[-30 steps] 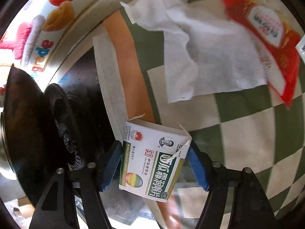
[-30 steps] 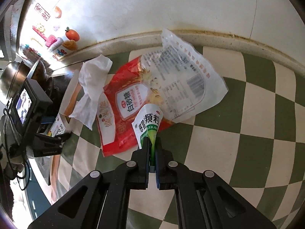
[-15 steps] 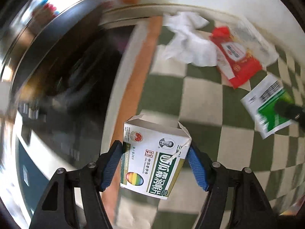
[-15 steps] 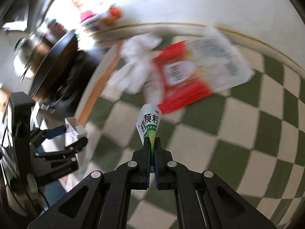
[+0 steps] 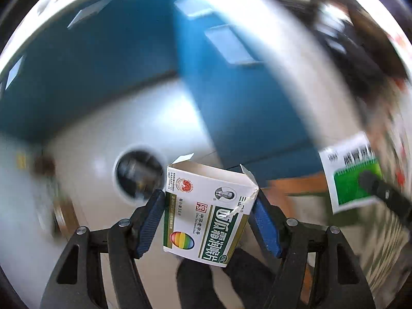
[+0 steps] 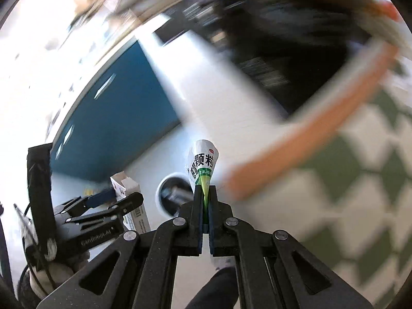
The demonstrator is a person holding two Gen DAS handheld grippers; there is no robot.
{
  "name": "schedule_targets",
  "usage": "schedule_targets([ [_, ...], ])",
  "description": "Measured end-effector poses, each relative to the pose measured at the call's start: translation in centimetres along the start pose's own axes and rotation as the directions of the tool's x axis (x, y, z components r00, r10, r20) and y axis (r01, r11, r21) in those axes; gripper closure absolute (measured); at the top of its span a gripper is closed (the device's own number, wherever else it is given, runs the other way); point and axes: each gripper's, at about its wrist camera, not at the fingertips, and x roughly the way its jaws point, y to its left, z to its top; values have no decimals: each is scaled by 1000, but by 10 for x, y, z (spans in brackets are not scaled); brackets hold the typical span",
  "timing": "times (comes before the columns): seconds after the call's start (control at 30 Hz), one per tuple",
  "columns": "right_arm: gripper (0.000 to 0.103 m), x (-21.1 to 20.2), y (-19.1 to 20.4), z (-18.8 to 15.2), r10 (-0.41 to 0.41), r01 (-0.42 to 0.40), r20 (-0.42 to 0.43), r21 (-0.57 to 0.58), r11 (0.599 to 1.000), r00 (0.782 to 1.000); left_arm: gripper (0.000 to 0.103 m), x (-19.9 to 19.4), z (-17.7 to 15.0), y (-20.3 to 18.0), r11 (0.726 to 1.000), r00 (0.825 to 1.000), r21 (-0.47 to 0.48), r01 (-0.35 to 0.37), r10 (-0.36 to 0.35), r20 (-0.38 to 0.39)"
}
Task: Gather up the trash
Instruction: 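Carry the medicine box and green sachet down over the trash bin, then open both tools to drop the box and sachet into the bin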
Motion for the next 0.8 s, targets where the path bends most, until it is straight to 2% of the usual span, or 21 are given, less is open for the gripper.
schedule_targets([
  [0.07, 100, 64, 39, -3, 6, -9, -50, -60, 998, 999, 37, 35, -2, 69, 989, 999, -147, 17, -23, -40],
  [0.1, 100, 99, 55, -7, 7, -13, -75, -84, 996, 997, 37, 60, -4, 108, 975, 997, -222, 29, -43, -57],
  [0.17, 100, 166, 77, -15, 8, -21, -120, -108, 994, 993, 37, 112, -5, 160, 949, 994, -314, 29, -61, -93],
  [0.3, 100, 323, 95, -36, -5, -21, -215, -115, 993, 977, 37, 238, -7, 240, 906, 984, -423, 2, -76, -158],
  [0.43, 100, 458, 93, -59, -32, -9, -272, -146, 989, 962, 37, 333, -15, 286, 880, 978, -474, 3, -101, -182],
  [0.57, 101, 540, 81, -77, -70, 11, -327, -179, 984, 942, 37, 391, -18, 312, 851, 972, -524, 27, -146, -186],
  [0.63, 101, 561, 79, -81, -87, 16, -338, -207, 978, 937, 37, 410, -18, 320, 844, 969, -535, 33, -158, -190],
  [0.8, 100, 591, 81, -84, -110, 20, -352, -252, 968, 930, 37, 426, -10, 318, 853, 965, -520, 36, -166, -205],
])
